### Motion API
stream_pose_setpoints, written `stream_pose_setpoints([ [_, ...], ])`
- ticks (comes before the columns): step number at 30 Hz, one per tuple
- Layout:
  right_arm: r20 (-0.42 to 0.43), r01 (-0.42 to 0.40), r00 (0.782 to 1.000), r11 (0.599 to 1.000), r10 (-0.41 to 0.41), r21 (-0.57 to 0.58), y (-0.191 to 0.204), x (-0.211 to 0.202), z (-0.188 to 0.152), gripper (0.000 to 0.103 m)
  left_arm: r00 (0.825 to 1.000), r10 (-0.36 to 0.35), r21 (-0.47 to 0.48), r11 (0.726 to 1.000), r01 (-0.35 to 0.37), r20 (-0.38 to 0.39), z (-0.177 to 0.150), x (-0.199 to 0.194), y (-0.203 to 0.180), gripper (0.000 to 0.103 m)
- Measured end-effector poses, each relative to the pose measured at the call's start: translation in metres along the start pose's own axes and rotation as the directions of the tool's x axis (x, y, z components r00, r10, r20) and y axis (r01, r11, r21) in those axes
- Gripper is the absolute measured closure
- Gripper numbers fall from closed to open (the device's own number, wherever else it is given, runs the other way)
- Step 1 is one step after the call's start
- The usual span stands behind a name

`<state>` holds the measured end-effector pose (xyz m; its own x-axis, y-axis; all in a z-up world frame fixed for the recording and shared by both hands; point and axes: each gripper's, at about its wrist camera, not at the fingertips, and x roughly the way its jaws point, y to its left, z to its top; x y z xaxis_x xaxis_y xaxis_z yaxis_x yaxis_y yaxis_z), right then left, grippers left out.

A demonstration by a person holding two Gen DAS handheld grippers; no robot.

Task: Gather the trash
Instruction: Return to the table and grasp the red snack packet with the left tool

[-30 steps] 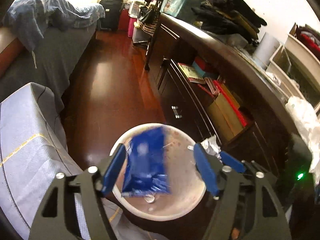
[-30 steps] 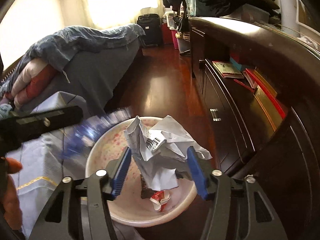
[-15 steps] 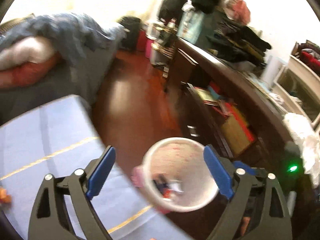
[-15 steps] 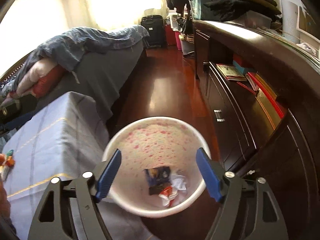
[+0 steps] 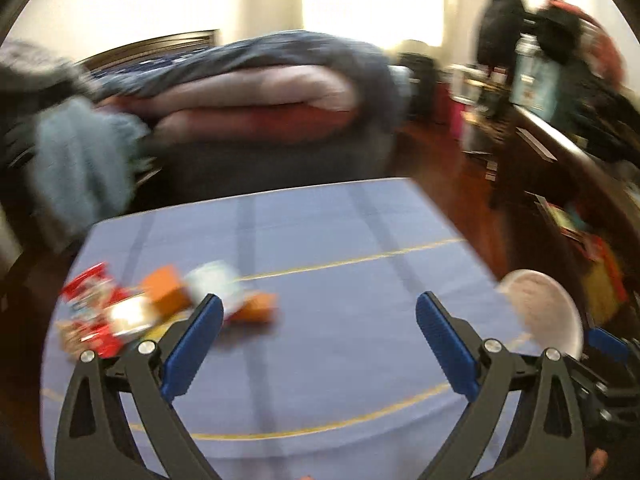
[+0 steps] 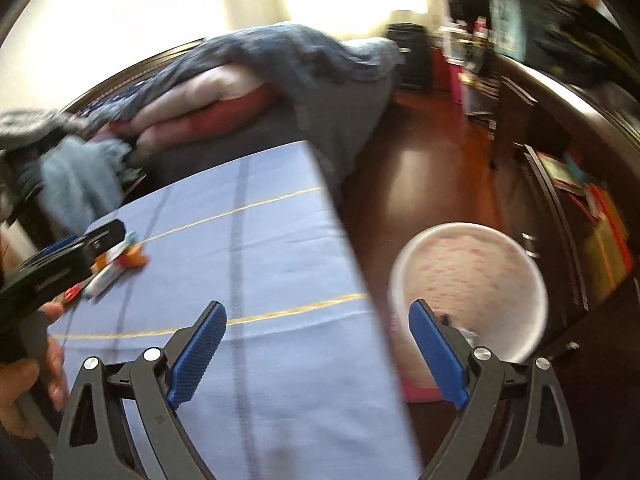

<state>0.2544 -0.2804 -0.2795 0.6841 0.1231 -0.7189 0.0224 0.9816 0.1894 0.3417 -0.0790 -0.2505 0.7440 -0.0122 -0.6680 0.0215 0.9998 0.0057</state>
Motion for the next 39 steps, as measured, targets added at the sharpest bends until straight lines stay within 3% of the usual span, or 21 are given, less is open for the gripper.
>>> stream_pose_setpoints([
  [4,-0.02,-0.051,0.999,0.996,0.05,-0.067,0.041,0.006,-0.003,0.011,0.994,0.105,-0.079,0.991,-0.104,0.003,-0.001,-0.001,0.059,0.006],
  [8,-0.045,-0.099,0.995,0.986,0.094,-0.133,0.079,0.015,-0.005,0.011,0.978,0.21,-0.185,0.961,-0.205,0.007,0.007,0.002,0.128,0.005],
  [14,-0.064,-0.155,0.988,0.962,0.144,-0.226,0.136,0.025,-0.008,0.011,0.96,0.269,-0.28,0.918,-0.28,-0.077,0.018,0.036,0.2,0.004],
  [20,-0.073,-0.178,0.984,0.94,0.164,-0.29,0.173,0.033,-0.007,0.011,0.977,0.12,-0.375,0.909,-0.181,-0.178,0.014,0.082,0.234,0.004],
  [25,-0.069,-0.187,0.982,0.928,0.175,-0.322,0.2,0.041,-0.003,0.011,0.97,0.131,-0.331,0.923,-0.195,-0.205,0.009,0.097,0.228,0.008],
  [27,-0.07,-0.191,0.982,0.924,0.178,-0.332,0.211,0.045,0.0,0.011,0.974,0.108,-0.337,0.926,-0.171,-0.198,0.008,0.097,0.229,0.044],
  [29,-0.074,-0.194,0.981,0.92,0.18,-0.342,0.22,0.049,0.001,0.011,0.982,0.042,-0.359,0.927,-0.107,-0.185,0.004,0.094,0.231,0.066],
  [32,-0.081,-0.201,0.98,0.912,0.184,-0.358,0.234,0.055,0.0,0.011,0.988,-0.023,-0.367,0.93,-0.035,-0.154,0.003,0.085,0.232,0.075],
  [33,-0.086,-0.207,0.978,0.908,0.188,-0.364,0.238,0.057,-0.001,0.011,0.99,-0.046,-0.373,0.928,-0.009,-0.137,0.002,0.081,0.232,0.083],
  [37,-0.096,-0.207,0.978,0.901,0.184,-0.382,0.248,0.062,-0.005,0.011,0.985,-0.168,-0.421,0.896,0.14,-0.028,0.0,0.052,0.241,0.083],
  [39,-0.1,-0.205,0.979,0.902,0.18,-0.38,0.249,0.064,-0.007,0.011,0.984,-0.179,-0.42,0.892,0.169,0.016,0.001,0.035,0.246,0.083],
])
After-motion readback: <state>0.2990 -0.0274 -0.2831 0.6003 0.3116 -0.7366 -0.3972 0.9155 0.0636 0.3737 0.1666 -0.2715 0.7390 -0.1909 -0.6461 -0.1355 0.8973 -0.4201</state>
